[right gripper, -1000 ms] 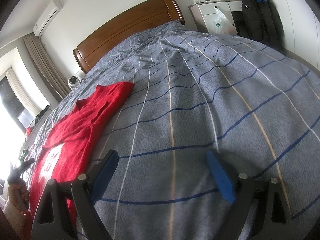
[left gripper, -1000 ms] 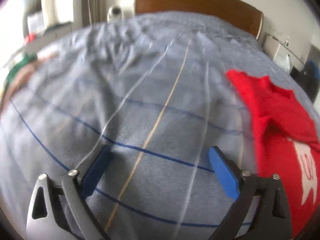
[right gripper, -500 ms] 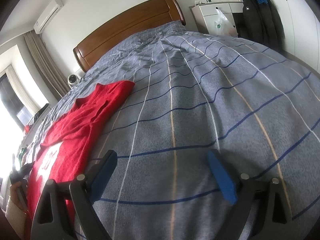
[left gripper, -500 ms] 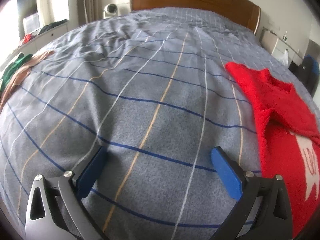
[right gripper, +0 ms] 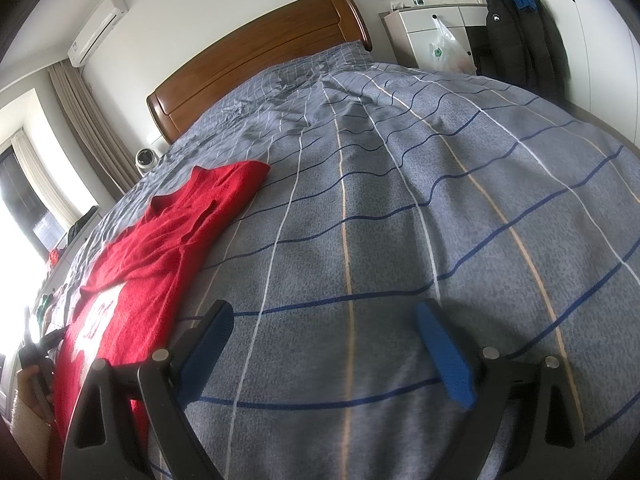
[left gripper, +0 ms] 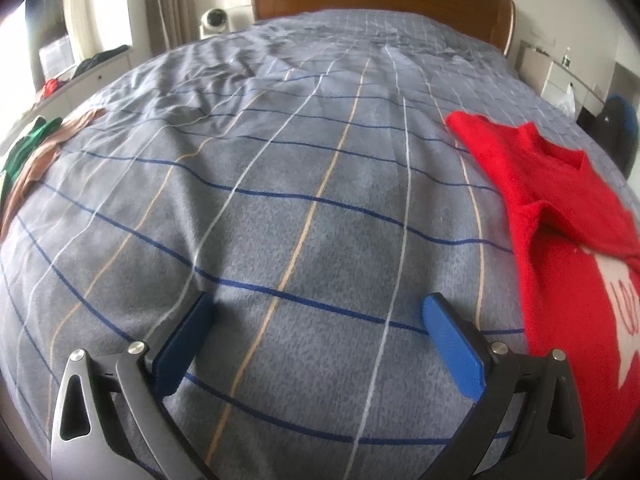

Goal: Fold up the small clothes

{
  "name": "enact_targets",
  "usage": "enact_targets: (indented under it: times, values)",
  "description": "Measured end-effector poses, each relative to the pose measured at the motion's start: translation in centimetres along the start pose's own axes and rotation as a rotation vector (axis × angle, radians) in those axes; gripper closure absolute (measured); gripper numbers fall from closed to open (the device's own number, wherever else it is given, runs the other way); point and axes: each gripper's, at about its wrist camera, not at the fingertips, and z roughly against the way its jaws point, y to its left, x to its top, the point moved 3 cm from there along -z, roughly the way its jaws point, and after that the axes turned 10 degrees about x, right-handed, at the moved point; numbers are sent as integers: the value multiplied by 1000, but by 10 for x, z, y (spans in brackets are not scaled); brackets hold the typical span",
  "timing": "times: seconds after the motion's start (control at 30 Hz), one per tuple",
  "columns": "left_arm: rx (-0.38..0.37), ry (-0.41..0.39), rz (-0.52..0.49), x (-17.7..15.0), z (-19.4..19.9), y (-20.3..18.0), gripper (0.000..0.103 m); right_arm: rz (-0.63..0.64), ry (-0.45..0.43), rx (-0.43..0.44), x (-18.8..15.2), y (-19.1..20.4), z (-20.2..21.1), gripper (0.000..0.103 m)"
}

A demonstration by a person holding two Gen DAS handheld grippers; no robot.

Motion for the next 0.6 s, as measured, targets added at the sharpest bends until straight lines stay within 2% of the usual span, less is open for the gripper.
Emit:
enact_targets:
  times: [0.6]
  values:
    - [13,-8,-15,-3,1,-1,0,5,3,-2,0,0,-1,10]
